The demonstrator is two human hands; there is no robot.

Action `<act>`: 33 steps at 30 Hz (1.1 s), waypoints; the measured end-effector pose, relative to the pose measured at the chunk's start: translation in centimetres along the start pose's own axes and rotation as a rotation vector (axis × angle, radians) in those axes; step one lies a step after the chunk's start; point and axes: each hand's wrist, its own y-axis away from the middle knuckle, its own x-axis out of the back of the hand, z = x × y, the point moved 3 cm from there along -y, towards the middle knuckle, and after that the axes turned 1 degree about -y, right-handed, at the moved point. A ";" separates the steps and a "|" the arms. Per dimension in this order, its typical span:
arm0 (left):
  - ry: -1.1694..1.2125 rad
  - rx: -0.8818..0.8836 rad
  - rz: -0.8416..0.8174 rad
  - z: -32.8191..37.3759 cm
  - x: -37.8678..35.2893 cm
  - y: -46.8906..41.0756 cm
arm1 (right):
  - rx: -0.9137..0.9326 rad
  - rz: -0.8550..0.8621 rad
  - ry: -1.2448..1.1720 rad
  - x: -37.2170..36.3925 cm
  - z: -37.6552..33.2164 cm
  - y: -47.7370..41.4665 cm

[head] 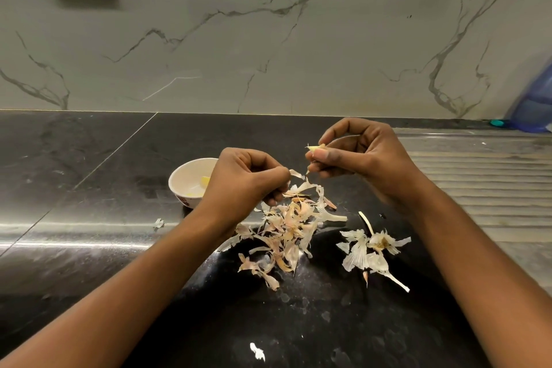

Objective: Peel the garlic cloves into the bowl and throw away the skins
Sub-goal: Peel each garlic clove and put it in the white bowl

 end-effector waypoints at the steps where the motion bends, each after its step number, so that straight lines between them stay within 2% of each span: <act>1: -0.045 -0.017 -0.005 0.0 -0.1 0.1 | 0.008 0.005 0.011 0.0 0.0 0.0; 4: -0.195 -0.066 -0.020 0.0 -0.5 0.3 | 0.042 0.006 0.026 0.1 0.0 0.0; 10: -0.302 -0.114 -0.024 -0.2 -0.8 0.4 | 0.050 0.020 0.072 -0.1 0.5 0.1; 15: -0.409 -0.088 -0.116 -0.8 -1.9 0.8 | 0.070 0.093 0.057 -0.6 -0.1 -0.7; 22: -0.453 -0.118 -0.165 -0.4 -2.5 1.1 | 0.008 -0.163 0.275 -4.5 -2.4 -4.5; 29: -0.489 -0.131 -0.162 -0.4 -2.0 1.1 | -0.055 -0.332 0.430 -9.5 -2.0 -8.7; 33: -0.544 -0.143 -0.181 -0.5 -2.2 1.1 | -0.084 -0.371 0.463 -10.7 -1.7 -9.5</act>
